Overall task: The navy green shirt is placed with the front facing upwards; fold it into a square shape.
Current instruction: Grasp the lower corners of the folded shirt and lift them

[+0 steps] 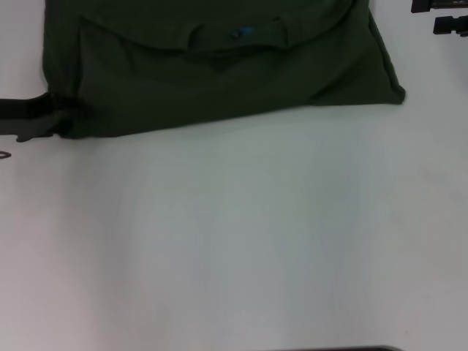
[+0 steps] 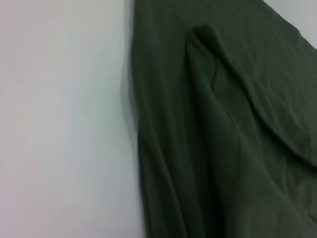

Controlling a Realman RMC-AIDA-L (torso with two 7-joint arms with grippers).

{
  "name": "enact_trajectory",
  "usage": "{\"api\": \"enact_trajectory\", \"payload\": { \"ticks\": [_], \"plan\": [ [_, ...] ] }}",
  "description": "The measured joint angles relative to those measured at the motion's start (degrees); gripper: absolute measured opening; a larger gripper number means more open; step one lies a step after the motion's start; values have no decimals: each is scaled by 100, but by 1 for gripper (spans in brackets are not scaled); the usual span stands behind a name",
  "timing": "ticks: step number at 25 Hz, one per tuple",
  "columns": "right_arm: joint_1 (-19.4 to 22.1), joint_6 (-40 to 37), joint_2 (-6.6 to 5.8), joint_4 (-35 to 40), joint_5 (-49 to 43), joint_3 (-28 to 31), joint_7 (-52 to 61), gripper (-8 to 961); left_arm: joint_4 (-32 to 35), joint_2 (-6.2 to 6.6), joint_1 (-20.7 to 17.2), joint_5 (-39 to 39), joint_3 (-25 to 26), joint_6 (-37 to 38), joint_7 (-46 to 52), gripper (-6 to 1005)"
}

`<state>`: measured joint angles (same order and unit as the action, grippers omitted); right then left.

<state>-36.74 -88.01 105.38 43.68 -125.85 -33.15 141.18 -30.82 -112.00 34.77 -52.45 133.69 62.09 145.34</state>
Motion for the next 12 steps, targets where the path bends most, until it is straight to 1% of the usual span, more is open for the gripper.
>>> {"api": "enact_trajectory", "payload": {
  "ticks": [6, 12],
  "plan": [
    [0, -17, 0, 0, 0, -1, 3, 924, -30, -63, 21, 1, 55, 119, 3, 580],
    [0, -18, 0, -36, 0, 9, -18, 923, -121, -69, 19, -3, 440, 433, 3, 582]
  ]
}}
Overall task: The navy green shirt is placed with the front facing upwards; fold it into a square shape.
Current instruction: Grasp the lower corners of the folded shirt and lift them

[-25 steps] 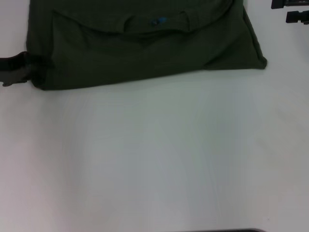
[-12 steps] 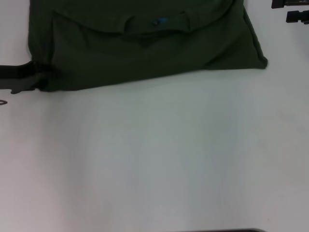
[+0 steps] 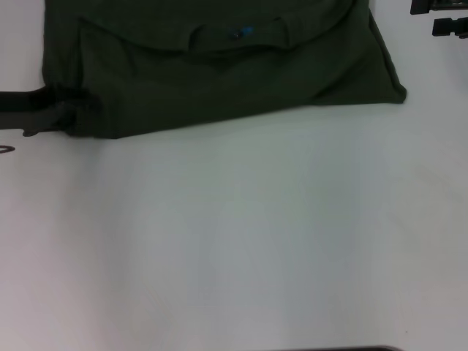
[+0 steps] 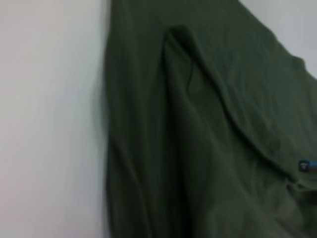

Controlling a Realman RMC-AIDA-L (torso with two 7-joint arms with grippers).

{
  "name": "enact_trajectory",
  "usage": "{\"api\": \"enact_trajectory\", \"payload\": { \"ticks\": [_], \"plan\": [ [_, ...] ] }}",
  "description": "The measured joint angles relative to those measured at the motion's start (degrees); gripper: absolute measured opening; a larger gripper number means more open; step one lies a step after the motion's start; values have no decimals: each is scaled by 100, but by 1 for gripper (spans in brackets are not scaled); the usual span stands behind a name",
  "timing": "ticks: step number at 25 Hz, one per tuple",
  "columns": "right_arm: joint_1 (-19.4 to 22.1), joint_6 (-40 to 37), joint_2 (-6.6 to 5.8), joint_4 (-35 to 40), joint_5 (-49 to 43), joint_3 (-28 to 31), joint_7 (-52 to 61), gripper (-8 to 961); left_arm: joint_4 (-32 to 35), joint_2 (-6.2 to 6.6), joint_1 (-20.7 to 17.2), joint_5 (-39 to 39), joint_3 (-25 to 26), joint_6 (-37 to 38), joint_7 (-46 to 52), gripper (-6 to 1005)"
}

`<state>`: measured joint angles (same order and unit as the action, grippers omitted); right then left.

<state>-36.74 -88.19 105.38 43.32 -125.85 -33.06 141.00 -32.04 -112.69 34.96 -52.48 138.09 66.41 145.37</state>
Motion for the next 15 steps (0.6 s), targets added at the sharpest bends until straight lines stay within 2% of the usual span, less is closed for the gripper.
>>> {"api": "enact_trajectory", "payload": {
  "ticks": [9, 15],
  "plan": [
    [0, 2, 0, -8, 11, -14, -21, 923, -16, -11, -16, 40, -9, -14, 2, 581],
    [5, -7, 0, -8, 9, -2, -22, 924, -3, -73, 28, 69, -53, 2, -1, 582]
  ]
}}
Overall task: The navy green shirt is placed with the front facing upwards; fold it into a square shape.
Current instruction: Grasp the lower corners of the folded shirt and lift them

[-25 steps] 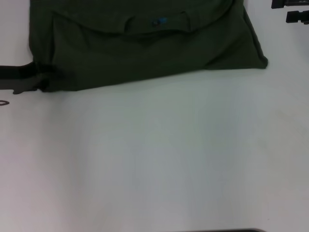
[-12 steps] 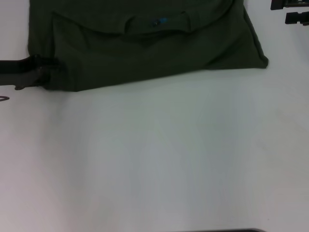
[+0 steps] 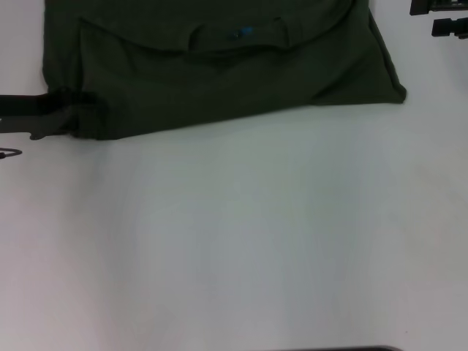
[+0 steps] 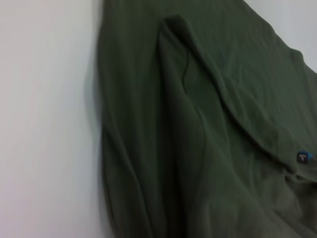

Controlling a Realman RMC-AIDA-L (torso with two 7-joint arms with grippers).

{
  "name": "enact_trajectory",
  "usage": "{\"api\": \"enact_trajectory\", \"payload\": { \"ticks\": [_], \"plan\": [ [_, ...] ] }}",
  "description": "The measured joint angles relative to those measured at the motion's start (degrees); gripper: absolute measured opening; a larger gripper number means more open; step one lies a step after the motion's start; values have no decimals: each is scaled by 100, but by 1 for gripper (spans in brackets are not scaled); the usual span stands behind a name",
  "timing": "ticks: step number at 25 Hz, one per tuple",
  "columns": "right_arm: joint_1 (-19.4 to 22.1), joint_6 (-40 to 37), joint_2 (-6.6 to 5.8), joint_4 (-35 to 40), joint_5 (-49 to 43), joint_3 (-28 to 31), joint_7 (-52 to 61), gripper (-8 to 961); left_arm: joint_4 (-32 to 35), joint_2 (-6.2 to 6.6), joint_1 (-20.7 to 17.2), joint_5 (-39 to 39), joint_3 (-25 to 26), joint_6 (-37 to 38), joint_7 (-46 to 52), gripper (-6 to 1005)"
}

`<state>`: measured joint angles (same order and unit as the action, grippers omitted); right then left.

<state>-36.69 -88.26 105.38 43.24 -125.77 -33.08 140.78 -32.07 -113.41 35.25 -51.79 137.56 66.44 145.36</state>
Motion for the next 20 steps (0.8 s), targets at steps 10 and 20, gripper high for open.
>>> {"api": "enact_trajectory", "payload": {
  "ticks": [10, 20],
  "plan": [
    [4, -22, 0, 0, 12, -1, -9, 922, -1, -41, 85, 11, -154, -75, 10, 581],
    [24, -43, -8, 1, 37, 30, -16, 923, 17, 40, 222, 307, -317, 34, 265, 504]
  ]
}}
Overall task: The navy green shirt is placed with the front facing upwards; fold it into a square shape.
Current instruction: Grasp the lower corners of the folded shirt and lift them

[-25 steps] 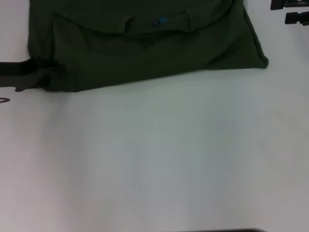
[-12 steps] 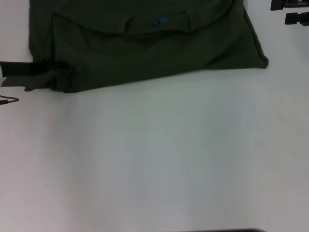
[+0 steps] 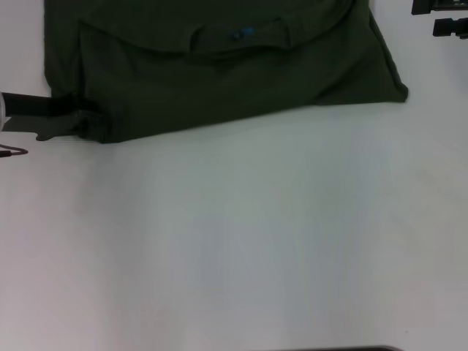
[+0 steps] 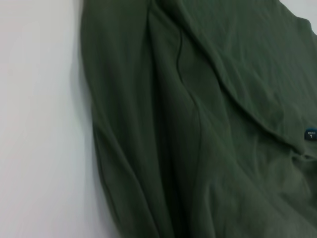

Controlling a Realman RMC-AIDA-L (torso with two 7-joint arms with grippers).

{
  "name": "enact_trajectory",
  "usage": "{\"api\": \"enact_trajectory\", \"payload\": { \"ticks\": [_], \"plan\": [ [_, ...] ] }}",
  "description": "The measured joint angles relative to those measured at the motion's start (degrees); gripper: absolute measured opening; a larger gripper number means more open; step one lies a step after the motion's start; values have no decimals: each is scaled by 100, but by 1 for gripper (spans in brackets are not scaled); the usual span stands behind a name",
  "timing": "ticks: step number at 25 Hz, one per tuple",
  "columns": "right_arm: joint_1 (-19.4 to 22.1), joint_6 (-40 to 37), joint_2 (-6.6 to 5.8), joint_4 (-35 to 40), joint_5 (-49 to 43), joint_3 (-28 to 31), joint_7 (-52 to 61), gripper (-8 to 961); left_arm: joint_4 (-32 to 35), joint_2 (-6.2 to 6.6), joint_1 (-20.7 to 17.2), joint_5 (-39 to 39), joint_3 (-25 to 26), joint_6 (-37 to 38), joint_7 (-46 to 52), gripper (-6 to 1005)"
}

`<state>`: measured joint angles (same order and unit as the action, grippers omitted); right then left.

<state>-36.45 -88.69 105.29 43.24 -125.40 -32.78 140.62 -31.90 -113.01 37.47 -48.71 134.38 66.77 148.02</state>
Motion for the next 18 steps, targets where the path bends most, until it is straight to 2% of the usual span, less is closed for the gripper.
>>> {"api": "enact_trajectory", "payload": {
  "ticks": [8, 13, 16, 18],
  "plan": [
    [-20, -22, -36, 0, -18, -44, 3, 924, -59, 37, 10, -6, 53, 263, 2, 351],
    [-114, -134, -86, 124, -398, -67, 51, 924, -61, 255, 45, -34, 85, 614, 22, 146],
    [-254, -147, -98, 232, -1082, -68, 67, 924, -30, 388, 75, -47, 94, 799, 50, 3],
    [-345, -110, -89, 222, -1472, -67, 93, 923, -31, 443, 83, -36, 96, 913, 80, 3]
  ]
}}
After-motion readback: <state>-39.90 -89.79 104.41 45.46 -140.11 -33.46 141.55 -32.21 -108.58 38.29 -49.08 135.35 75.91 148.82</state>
